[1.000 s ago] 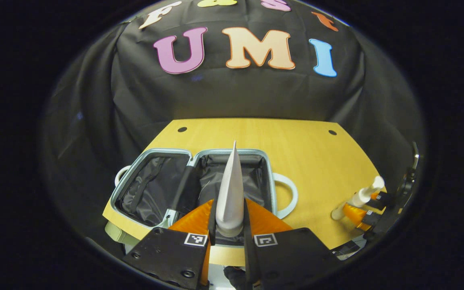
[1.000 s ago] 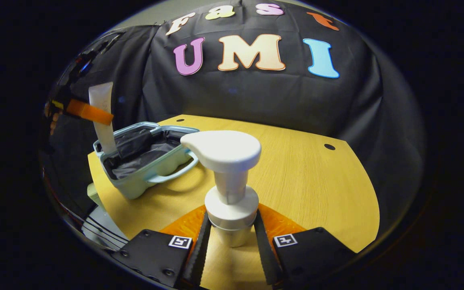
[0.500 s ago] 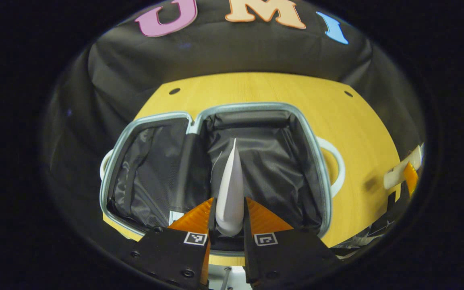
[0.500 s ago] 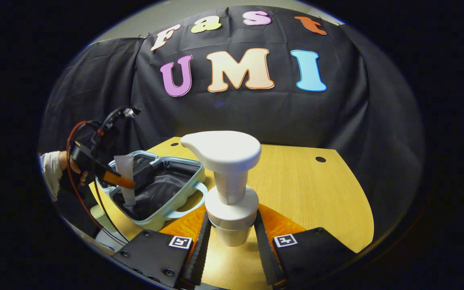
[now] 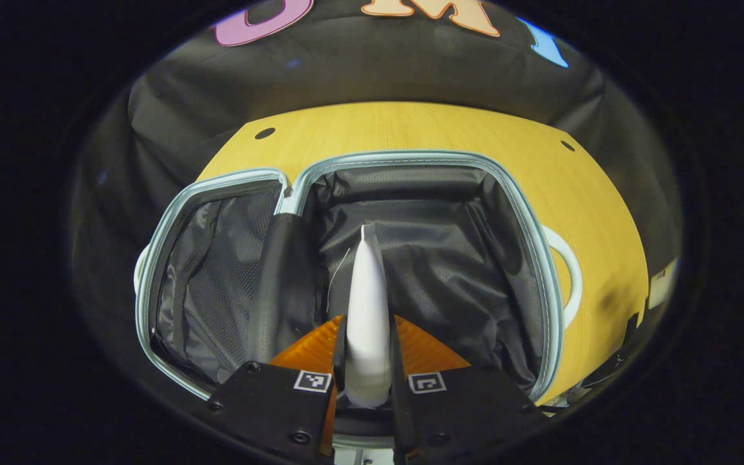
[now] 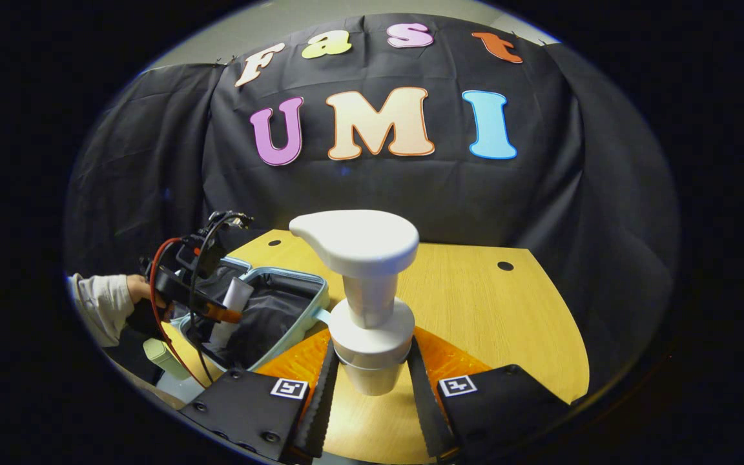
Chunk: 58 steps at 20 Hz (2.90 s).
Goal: First open the suitcase, pack the skin care products into it, and then close the suitcase.
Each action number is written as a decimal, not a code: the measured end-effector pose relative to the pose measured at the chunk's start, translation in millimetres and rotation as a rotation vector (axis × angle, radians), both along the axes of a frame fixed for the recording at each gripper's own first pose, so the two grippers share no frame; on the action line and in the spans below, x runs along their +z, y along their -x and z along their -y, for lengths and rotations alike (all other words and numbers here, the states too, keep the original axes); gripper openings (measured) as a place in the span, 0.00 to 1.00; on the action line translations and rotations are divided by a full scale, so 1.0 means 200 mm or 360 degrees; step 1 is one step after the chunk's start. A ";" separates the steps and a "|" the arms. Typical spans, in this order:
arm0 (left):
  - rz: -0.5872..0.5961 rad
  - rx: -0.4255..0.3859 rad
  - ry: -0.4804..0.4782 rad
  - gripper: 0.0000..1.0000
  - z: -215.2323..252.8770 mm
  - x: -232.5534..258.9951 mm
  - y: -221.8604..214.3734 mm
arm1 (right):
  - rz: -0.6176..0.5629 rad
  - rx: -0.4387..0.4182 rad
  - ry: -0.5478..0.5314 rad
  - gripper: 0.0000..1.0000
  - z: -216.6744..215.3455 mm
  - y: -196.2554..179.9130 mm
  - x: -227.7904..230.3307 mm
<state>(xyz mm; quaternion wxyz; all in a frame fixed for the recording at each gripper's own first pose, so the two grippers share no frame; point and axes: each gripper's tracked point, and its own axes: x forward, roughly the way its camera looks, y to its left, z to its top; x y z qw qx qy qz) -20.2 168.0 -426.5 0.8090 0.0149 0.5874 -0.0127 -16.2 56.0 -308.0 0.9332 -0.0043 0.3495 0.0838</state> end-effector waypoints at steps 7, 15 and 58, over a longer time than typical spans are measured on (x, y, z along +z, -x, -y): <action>0.0216 0.0095 0.0143 0.92 0.03 0.07 -0.08 | -0.0001 0.0142 -0.0075 0.59 -0.31 -0.07 0.05; 0.0476 0.0218 0.0175 0.92 -0.31 0.36 -0.08 | -0.0213 0.0300 -0.0269 0.59 -0.83 -0.05 -0.17; 0.0113 0.0651 -0.0095 0.92 -1.98 -0.17 -0.03 | -0.0458 -0.0330 -0.0177 0.98 -0.95 -0.18 -0.41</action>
